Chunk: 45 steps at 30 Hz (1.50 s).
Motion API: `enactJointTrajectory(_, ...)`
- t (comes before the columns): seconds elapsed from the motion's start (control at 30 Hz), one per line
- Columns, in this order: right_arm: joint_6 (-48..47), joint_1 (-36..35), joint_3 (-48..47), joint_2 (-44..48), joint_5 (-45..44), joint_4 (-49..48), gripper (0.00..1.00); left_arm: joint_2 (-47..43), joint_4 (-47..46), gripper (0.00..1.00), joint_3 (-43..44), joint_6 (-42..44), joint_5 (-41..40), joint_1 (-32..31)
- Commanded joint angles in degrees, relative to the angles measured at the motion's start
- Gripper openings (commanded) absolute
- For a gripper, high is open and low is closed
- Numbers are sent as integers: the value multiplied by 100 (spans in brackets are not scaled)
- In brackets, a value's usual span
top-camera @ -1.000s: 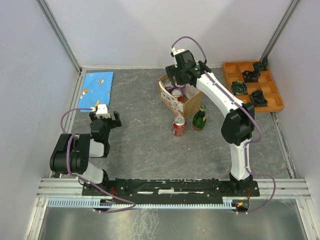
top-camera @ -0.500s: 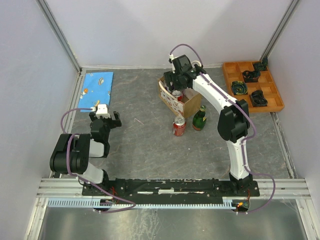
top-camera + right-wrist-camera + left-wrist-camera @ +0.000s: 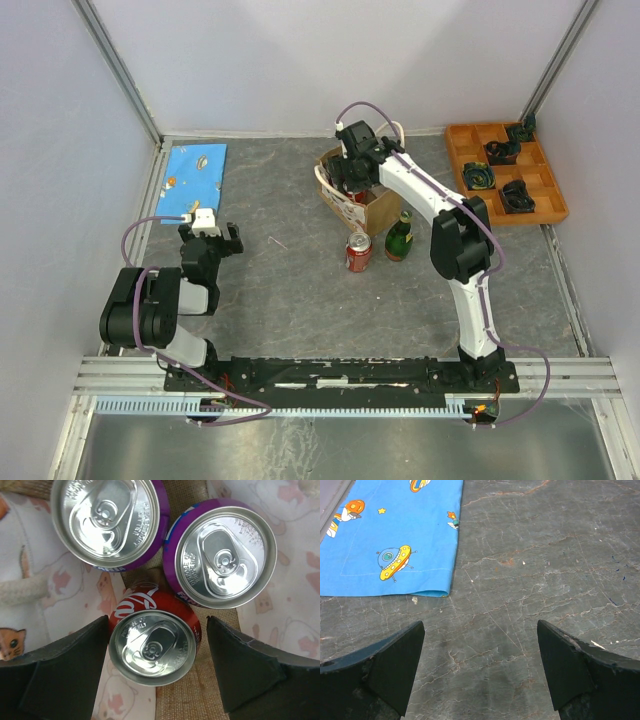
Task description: Take the beverage out of the canvas bag
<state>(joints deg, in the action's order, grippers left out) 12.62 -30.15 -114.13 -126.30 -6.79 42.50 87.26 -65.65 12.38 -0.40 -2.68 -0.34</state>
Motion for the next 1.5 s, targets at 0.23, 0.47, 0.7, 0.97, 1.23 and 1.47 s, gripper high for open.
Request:
enactJointTrajectory(0.23,-89,-49,-180,-326,-349,74,68,-22,-177,99,115,-56,26,16)
enactJointTrajectory(0.47,-97,-44,-261,-355,-369,167,7,-14,-180,99,115,-56,24,20)
enactJointTrajectory(0.7,-333,-51,-488,42,-547,84,0,-8,-182,99,115,-58,18,17)
enactJointTrajectory(0.97,-539,-43,-966,605,-571,-69,0,-8,-185,99,115,-52,23,20)
enactJointTrajectory(1.23,-537,-56,-647,1551,-552,-234,0,-15,-180,99,108,-56,15,14)
enactJointTrajectory(1.47,-670,-125,356,2863,-627,-519,0,-12,-176,99,115,-56,21,15)
